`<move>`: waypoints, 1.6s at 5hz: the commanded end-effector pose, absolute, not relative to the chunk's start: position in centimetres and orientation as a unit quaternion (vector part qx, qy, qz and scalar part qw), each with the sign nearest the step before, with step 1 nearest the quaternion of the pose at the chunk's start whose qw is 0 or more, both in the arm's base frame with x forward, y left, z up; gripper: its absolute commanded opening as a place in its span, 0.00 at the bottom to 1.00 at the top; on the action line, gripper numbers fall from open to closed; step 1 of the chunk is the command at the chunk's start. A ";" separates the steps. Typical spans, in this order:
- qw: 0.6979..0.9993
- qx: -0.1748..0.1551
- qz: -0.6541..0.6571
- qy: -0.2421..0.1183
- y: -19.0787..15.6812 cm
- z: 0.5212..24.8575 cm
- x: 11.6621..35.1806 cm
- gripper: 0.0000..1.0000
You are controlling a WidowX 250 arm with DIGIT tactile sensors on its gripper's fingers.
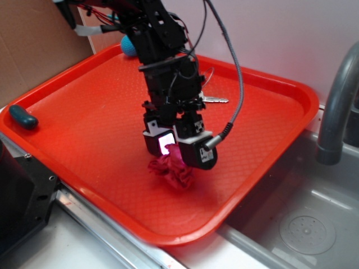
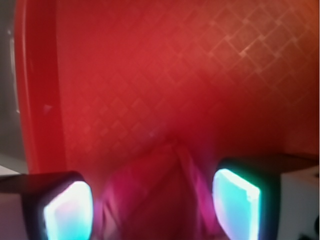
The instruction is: Grab the red paper.
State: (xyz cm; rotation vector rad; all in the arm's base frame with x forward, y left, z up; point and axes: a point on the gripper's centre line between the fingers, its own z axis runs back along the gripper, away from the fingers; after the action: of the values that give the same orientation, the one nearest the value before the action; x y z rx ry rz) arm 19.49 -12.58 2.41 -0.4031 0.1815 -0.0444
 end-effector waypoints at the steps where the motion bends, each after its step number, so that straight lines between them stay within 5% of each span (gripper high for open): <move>1: 0.981 -0.112 -0.085 0.131 -13.1 2.6 16.4 0.00; 3: 0.989 -0.076 -0.086 0.094 -11.9 4.6 15.6 0.00; 6: 0.997 -0.059 -0.016 -0.057 -4.0 18.1 16.6 0.00; 7: 0.998 -0.027 0.003 -0.065 -1.6 21.4 17.0 0.00; 8: 0.997 -0.014 0.035 -0.069 -0.9 22.0 17.2 0.00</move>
State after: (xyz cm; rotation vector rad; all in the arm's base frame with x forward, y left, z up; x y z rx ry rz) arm 18.01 -0.54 20.95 -0.0329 -0.0944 0.0393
